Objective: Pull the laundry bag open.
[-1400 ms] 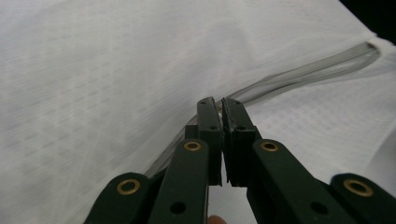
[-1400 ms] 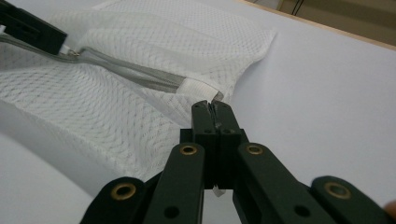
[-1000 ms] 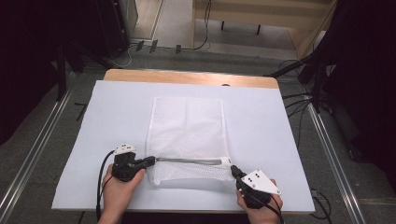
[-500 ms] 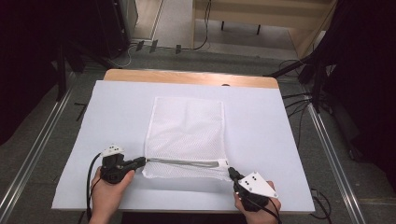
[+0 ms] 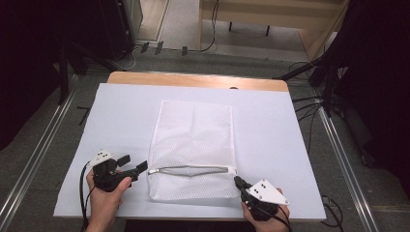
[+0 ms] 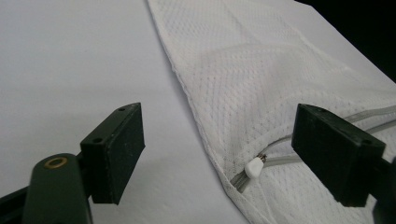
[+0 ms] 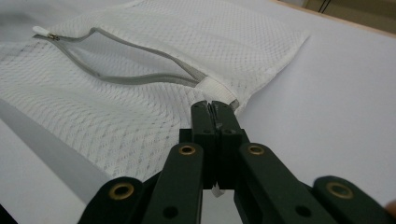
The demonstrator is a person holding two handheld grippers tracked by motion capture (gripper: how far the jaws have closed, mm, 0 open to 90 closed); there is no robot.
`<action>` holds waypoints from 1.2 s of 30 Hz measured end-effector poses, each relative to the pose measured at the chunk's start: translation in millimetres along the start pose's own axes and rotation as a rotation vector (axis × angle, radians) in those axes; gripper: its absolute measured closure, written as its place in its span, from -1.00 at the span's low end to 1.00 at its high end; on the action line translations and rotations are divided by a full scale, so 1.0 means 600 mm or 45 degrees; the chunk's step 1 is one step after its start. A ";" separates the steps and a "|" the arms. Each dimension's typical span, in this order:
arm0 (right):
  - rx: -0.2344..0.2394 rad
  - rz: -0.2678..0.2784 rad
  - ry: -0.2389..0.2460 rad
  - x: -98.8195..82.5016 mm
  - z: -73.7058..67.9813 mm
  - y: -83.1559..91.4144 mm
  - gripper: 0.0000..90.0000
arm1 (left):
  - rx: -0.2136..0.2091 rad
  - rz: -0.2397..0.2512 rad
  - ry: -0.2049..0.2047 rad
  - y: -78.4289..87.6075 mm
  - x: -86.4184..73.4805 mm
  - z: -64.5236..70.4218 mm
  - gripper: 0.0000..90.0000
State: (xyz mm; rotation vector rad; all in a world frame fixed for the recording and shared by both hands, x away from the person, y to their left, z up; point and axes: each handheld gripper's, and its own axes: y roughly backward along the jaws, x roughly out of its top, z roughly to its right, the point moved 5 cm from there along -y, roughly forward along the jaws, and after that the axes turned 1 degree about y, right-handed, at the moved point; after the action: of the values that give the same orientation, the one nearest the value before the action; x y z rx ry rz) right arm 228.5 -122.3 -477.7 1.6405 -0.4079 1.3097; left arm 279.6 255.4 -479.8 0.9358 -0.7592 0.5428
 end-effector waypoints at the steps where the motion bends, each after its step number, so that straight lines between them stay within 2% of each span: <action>1: 0.005 0.010 -0.009 -0.003 0.003 -0.001 0.73 | 0.001 0.000 -0.004 0.001 0.000 -0.001 -0.65; 3: 0.001 0.003 -0.033 -0.007 0.009 -0.002 0.25 | -0.004 0.010 -0.004 0.003 0.001 -0.001 -0.68; 5: -0.012 -0.016 -0.068 -0.009 0.021 -0.001 -0.06 | -0.013 0.015 -0.033 0.006 0.000 -0.002 -0.71; 9: 0.004 0.024 -0.146 -0.003 0.050 0.009 -0.31 | -0.024 0.034 -0.045 0.012 0.001 -0.005 -0.72; 15: -0.030 0.020 -0.169 -0.009 0.095 0.014 -0.68 | 0.030 0.053 -0.109 0.020 0.003 -0.013 -0.77; 21: -0.046 0.032 -0.231 -0.018 0.143 0.020 -0.89 | 0.053 0.064 -0.162 0.028 0.005 -0.020 -0.94; 27: -0.078 0.044 -0.276 -0.028 0.184 0.031 -0.94 | 0.069 0.078 -0.218 0.039 0.011 -0.030 -1.00; 31: -0.094 0.026 -0.305 -0.039 0.209 0.036 -0.98 | 0.101 0.100 -0.210 0.050 0.016 -0.047 -1.00; 33: -0.093 0.037 -0.326 -0.042 0.221 0.041 -1.00 | 0.122 0.097 -0.203 0.055 0.017 -0.057 -1.00; 36: -0.124 0.048 -0.349 -0.046 0.238 0.048 -1.00 | 0.149 0.081 -0.212 0.062 0.017 -0.069 -1.00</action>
State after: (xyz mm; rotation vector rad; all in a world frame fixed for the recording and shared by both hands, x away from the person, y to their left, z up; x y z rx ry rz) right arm 277.4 -262.3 -483.3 1.7415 -0.6595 1.0769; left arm 273.6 310.7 -468.6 1.0777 -0.9172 0.5750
